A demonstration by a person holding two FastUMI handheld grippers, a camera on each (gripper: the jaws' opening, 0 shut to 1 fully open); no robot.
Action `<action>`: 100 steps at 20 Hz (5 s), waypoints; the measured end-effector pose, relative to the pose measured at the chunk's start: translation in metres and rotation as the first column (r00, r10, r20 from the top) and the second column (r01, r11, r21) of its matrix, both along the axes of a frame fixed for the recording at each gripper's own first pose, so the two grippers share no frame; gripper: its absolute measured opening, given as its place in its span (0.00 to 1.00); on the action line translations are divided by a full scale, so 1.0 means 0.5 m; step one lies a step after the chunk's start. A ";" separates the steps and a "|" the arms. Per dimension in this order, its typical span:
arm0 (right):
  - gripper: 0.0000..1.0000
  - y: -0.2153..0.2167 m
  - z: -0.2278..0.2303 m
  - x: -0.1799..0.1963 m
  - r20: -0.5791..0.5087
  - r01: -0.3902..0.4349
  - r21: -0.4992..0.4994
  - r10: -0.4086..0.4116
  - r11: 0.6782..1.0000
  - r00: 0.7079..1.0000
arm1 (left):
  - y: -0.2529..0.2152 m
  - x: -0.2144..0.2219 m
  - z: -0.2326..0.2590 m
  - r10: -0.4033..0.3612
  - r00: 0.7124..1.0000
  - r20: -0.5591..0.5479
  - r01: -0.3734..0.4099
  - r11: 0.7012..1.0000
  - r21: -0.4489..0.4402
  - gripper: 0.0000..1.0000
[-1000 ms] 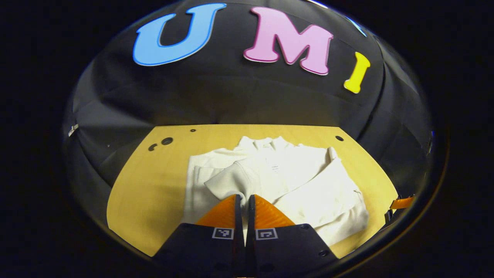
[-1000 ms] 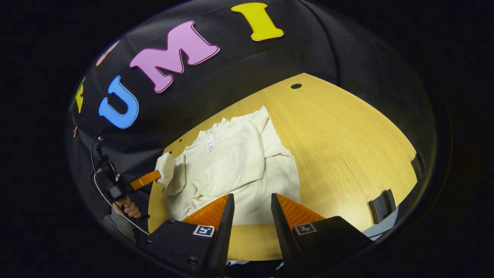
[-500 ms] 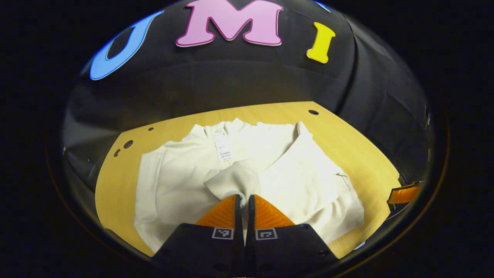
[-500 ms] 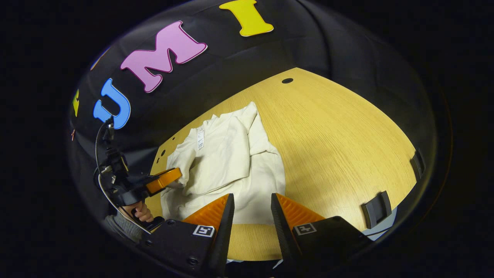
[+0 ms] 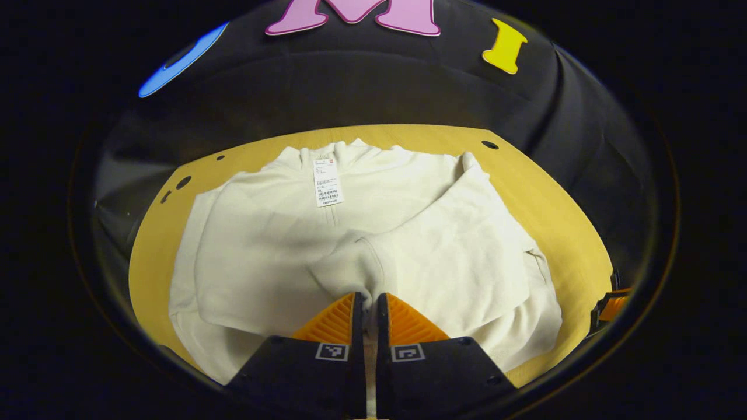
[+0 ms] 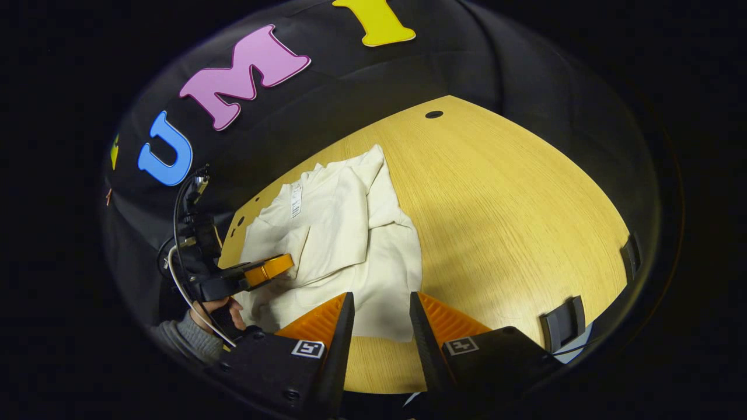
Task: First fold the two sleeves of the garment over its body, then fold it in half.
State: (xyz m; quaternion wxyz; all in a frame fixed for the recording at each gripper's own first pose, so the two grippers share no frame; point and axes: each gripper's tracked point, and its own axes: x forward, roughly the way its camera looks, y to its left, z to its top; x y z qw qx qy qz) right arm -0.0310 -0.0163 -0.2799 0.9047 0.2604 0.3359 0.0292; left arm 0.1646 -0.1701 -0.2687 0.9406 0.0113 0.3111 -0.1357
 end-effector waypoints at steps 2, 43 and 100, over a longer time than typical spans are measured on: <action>0.59 0.000 -0.006 0.002 -0.006 0.000 -0.004 0.000 1.000 1.000 | 0.000 -0.004 -0.005 -0.011 1.000 -0.023 0.011 1.000 -0.015 0.18; 0.59 0.056 -0.170 -0.004 -0.215 -0.132 -0.198 0.089 0.971 0.973 | 0.418 -0.292 -0.144 0.204 0.951 -0.234 -0.205 0.979 0.019 0.78; 0.05 0.095 0.158 0.240 0.090 -0.076 -0.066 0.082 0.995 0.993 | 0.433 -0.061 0.183 0.271 0.960 -0.064 -0.279 0.938 -0.207 0.06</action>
